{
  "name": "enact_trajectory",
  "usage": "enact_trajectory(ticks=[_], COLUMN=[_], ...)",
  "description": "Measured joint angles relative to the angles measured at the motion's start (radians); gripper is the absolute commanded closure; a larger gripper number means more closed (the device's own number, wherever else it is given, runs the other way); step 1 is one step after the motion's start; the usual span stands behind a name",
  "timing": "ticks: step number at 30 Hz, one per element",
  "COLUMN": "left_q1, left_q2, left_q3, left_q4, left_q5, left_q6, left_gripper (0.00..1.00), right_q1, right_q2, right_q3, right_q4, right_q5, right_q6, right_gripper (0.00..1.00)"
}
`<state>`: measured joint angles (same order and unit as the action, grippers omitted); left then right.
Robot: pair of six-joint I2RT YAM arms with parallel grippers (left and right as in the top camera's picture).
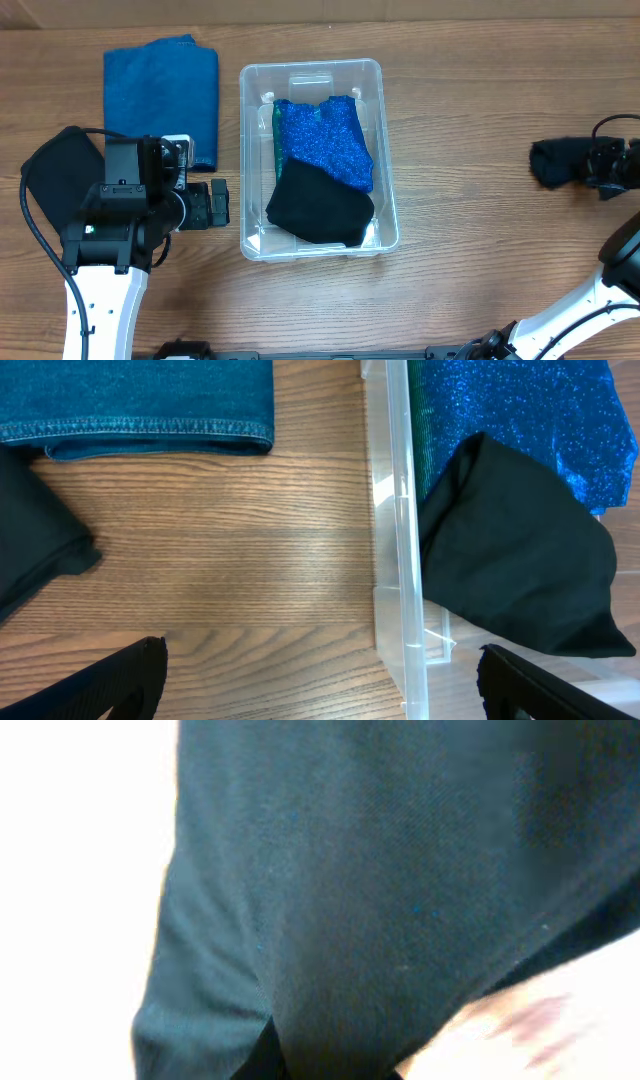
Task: Pack container
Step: 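Grasp the remaining black cloth with the right gripper and place it in the bin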
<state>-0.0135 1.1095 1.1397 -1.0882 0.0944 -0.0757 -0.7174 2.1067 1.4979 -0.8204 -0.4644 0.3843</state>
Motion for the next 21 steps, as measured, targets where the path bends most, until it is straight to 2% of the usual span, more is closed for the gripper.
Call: enact_trajectory(ticks=[4, 7, 8, 12, 17, 19, 21], left_q1=[0.000, 0.000, 0.000, 0.000, 0.000, 0.000, 0.000], left_q2=[0.000, 0.000, 0.000, 0.000, 0.000, 0.000, 0.000], left_q3=[0.000, 0.000, 0.000, 0.000, 0.000, 0.000, 0.000], left_q4=[0.000, 0.000, 0.000, 0.000, -0.001, 0.000, 0.000], left_q5=[0.000, 0.000, 0.000, 0.000, 0.000, 0.000, 0.000], left_q6=[0.000, 0.000, 0.000, 0.000, 0.000, 0.000, 0.000], left_gripper=[0.00, 0.00, 0.00, 0.00, 0.00, 0.00, 0.00], right_q1=[0.054, 0.189, 0.253, 0.700, 1.157, 1.276, 1.337], right_q2=[-0.043, -0.217, -0.287, -0.549, -0.535, -0.510, -0.491], right_q3=[0.031, 0.105, 0.142, 0.258, 0.259, 0.229, 0.192], right_q4=[-0.037, -0.088, -0.110, -0.247, -0.476, -0.522, -0.527], right_q5=[-0.134, -0.214, -0.227, -0.166, 0.085, 0.133, 0.158], right_q6=[-0.098, -0.202, -0.240, -0.498, -0.839, -0.980, -1.079], right_gripper=[0.96, 0.96, 0.96, 0.96, 0.96, 0.96, 0.96])
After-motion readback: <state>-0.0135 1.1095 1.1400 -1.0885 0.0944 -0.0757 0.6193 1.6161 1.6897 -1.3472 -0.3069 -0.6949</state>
